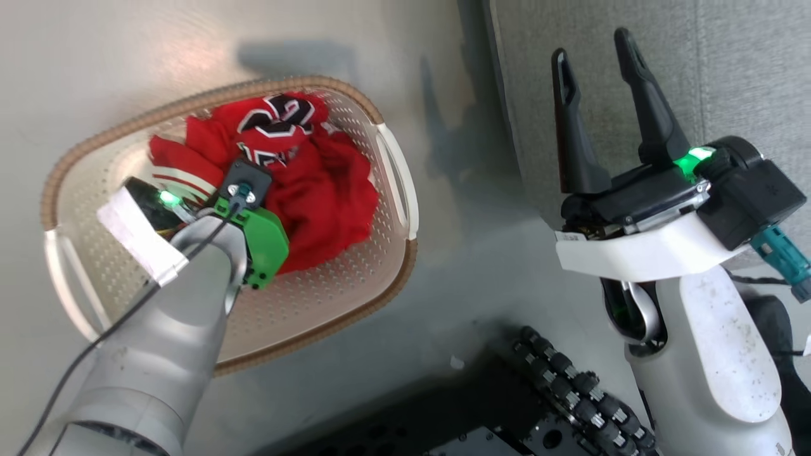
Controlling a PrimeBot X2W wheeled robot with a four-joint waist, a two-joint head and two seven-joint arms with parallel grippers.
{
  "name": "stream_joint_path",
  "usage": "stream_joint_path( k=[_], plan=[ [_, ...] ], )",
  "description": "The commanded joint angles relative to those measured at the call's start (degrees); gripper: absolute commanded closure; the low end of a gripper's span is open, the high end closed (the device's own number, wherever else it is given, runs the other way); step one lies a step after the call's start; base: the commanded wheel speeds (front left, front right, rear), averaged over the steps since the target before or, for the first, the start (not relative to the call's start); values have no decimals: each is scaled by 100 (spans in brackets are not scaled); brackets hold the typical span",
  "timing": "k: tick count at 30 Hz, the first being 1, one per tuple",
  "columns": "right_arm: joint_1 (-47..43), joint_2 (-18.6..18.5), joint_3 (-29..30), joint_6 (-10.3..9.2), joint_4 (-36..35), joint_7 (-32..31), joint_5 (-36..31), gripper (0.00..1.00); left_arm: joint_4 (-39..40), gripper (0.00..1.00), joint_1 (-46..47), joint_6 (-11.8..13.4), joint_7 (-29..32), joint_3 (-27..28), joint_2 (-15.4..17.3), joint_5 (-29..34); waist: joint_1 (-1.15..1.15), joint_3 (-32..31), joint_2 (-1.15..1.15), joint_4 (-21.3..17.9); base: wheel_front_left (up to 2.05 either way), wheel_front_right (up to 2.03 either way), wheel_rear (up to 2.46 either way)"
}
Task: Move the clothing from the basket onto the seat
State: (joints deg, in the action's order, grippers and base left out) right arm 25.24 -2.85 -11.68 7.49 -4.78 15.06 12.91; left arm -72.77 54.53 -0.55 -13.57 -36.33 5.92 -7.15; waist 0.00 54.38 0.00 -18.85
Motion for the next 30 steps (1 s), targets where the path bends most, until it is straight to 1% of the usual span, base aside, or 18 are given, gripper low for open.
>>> stream_joint_path(
  k=[1,6,10,20,30],
  plan=[
    [-122,-10,39,0,57,17,-77,0,58,100,-127,-36,-77,17,-50,-70,0,-606,0,290,0,0,0],
    [-368,-13,156,0,218,17,-210,0,429,100,-456,-80,-166,95,-170,-259,0,-1233,0,543,0,0,0],
    [-572,-15,258,0,328,17,-292,0,1017,100,-780,-98,-180,122,-255,-392,0,-1721,0,721,0,0,0],
    [-1088,-14,393,0,523,17,-408,0,2639,100,-1812,-94,-171,335,-219,-577,0,-2915,0,945,0,0,0],
    [-1520,-14,541,0,551,-82,-506,0,4394,100,-2596,-66,-172,767,-133,-770,0,-3755,0,1164,0,0,0]
  ],
)
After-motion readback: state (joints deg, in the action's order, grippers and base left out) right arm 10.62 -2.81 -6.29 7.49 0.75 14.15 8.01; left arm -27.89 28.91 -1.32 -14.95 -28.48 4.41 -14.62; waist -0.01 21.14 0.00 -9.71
